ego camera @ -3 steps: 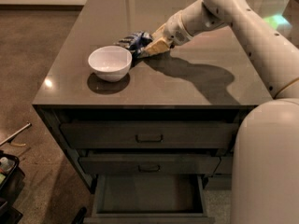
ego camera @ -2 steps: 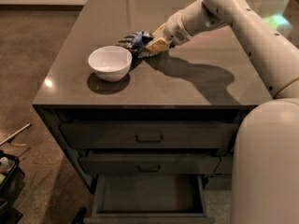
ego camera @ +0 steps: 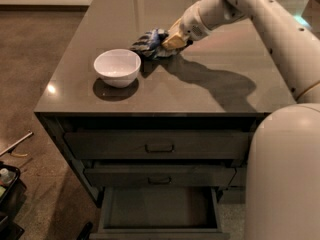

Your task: Place blue chip bag into bottom drawer

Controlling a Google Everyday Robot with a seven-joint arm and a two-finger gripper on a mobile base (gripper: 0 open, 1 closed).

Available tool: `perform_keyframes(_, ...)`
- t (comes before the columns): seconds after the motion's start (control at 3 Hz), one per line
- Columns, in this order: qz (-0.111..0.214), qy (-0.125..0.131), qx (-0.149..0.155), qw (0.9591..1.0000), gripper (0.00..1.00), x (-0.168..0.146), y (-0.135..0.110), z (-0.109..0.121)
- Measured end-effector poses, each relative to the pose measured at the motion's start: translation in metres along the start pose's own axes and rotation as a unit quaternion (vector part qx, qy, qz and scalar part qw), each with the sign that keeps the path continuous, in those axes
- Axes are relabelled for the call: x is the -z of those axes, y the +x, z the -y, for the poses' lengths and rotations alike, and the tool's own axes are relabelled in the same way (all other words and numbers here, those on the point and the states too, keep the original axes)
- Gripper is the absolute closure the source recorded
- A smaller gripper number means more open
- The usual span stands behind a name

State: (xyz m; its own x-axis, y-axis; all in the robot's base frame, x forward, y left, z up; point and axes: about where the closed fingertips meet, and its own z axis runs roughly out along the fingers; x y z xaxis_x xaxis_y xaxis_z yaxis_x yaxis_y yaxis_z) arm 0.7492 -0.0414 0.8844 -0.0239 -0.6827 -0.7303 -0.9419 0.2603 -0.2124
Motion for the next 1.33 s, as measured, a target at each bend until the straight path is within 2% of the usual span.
perform_keyframes(0.33, -0.015, 0.038, 0.006, 0.9991, 1.00, 0.039, -0.007, 0.014)
perform_keyframes(0.67, -0.025, 0.070, -0.001, 0.9972, 1.00, 0.081, -0.015, 0.015)
perform_keyframes(1.0, 0.002, 0.095, -0.041, 0.9947, 1.00, 0.125, -0.030, -0.008)
perform_keyframes(1.33, 0.033, 0.085, -0.112, 0.9895, 1.00, 0.148, -0.039, -0.061)
